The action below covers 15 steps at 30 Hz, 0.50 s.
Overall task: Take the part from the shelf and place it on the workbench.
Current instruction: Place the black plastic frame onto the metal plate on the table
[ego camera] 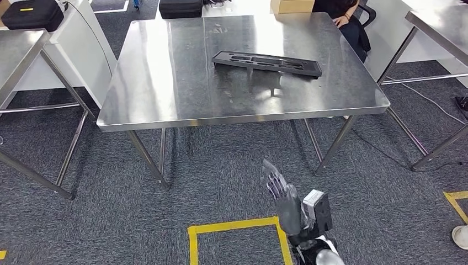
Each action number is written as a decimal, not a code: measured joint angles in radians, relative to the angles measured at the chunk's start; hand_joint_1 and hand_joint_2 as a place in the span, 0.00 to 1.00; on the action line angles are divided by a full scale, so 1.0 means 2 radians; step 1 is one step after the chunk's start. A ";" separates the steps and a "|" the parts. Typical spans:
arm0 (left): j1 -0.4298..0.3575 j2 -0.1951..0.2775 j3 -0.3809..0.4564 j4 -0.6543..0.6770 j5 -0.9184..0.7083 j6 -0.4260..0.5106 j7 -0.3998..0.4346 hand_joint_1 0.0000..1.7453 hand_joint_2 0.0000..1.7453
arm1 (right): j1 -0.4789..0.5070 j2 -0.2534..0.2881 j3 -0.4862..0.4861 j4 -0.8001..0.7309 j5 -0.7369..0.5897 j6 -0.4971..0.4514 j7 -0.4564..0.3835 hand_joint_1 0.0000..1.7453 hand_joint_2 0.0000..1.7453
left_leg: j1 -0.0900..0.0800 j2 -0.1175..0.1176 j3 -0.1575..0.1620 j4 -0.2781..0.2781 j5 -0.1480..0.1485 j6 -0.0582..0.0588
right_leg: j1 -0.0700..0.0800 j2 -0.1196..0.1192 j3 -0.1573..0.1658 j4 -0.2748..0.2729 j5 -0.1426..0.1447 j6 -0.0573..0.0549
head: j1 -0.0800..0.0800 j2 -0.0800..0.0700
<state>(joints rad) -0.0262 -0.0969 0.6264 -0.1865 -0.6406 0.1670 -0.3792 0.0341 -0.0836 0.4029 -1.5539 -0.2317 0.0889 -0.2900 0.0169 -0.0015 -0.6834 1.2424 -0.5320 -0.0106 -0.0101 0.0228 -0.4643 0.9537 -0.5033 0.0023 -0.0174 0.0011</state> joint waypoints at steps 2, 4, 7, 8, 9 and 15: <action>0.002 0.001 0.000 0.000 0.000 0.000 0.000 0.00 0.00 | 0.010 -0.002 -0.009 0.039 -0.001 -0.004 -0.005 0.00 0.00 | 0.005 -0.016 0.042 -0.062 0.022 -0.001 | -0.002 0.009 -0.007 0.007 0.001 0.003 | 0.000 0.000; 0.004 0.001 0.000 0.000 0.000 0.000 0.000 0.00 0.00 | 0.013 -0.003 -0.015 0.063 -0.002 -0.004 -0.007 0.00 0.00 | 0.007 -0.037 0.066 -0.101 0.027 0.001 | -0.003 0.019 -0.017 0.013 0.002 0.009 | 0.000 0.000; 0.005 0.002 0.000 0.000 -0.002 0.000 0.001 0.00 0.00 | 0.019 -0.004 -0.023 0.089 -0.002 -0.022 0.017 0.00 0.00 | 0.005 -0.028 0.067 -0.112 0.023 0.010 | -0.003 0.035 -0.029 0.017 0.006 0.020 | 0.000 0.000; 0.004 0.002 0.000 0.000 -0.003 0.001 0.001 0.00 0.00 | 0.021 -0.004 -0.028 0.101 -0.003 -0.033 0.030 0.00 0.00 | 0.006 -0.021 0.067 -0.116 0.023 0.014 | -0.003 0.031 -0.035 0.022 0.005 0.022 | 0.000 0.000; 0.004 0.002 0.000 0.000 -0.005 0.001 0.002 0.00 0.00 | 0.023 -0.004 -0.033 0.119 -0.006 -0.044 0.041 0.00 0.00 | 0.006 -0.015 0.067 -0.118 0.025 0.018 | -0.002 0.023 -0.043 0.036 -0.002 0.023 | 0.001 0.000; 0.005 0.001 0.000 0.001 -0.018 0.003 0.009 0.00 0.00 | 0.012 -0.002 -0.091 0.394 -0.024 -0.072 0.033 0.00 0.00 | 0.003 0.020 0.063 -0.119 0.028 0.024 | -0.004 -0.008 -0.096 0.144 -0.035 0.030 | 0.005 0.000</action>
<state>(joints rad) -0.0168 -0.0942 0.6261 -0.1850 -0.6765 0.1727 -0.3612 0.0586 -0.0878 0.2215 -0.7669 -0.2804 -0.0545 -0.2239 0.0228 0.0377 -0.5565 1.0039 -0.4761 0.0384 -0.0175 0.0075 -0.6571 1.2411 -0.5731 0.0626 -0.0077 0.0011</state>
